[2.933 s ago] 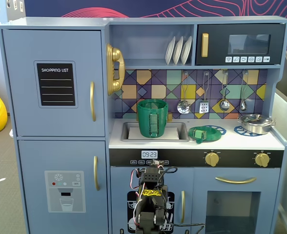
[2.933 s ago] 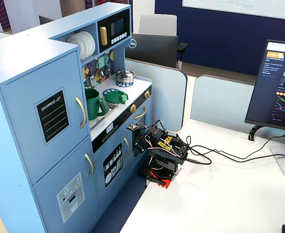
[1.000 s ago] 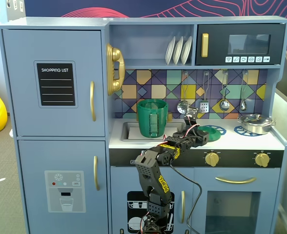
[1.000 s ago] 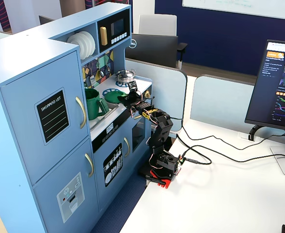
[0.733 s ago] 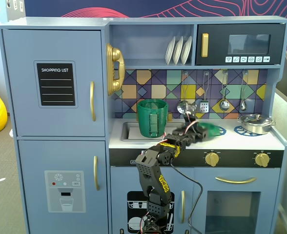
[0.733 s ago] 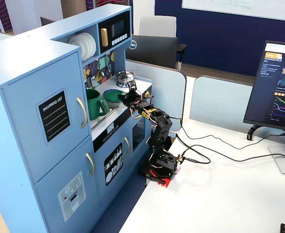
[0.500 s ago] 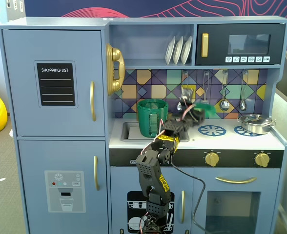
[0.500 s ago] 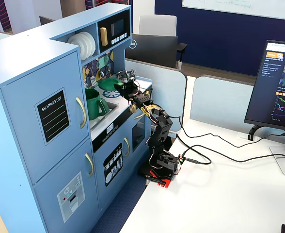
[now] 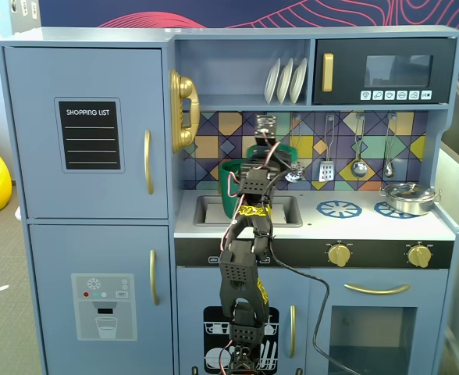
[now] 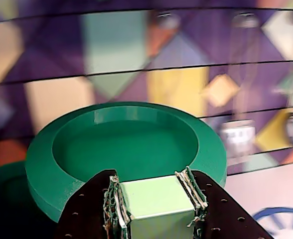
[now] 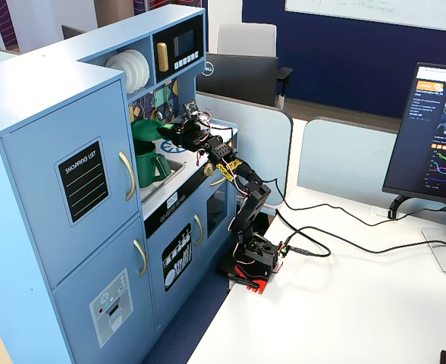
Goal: Pick up the lid from the counter and put it on the green recipient
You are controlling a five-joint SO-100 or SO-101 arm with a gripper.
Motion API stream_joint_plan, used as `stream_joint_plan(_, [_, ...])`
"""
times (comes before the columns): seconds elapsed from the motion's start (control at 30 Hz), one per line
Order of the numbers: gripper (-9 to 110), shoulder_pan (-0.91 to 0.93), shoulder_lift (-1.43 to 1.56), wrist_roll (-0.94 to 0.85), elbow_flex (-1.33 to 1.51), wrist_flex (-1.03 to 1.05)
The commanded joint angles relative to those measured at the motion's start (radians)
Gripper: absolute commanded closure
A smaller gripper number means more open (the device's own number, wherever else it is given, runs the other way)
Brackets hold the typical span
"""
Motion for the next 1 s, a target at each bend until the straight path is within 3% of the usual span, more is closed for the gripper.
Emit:
stream_joint_plan(0.0, [102,-0.077,0.086,0.008,-0.091,0.025])
stream_joint_plan(0.9, [102,-0.149,0.109,-0.064,0.074,0.035])
stream_joint_plan(0.97, [89,-0.152,0.103,-0.051,0.074,0.008])
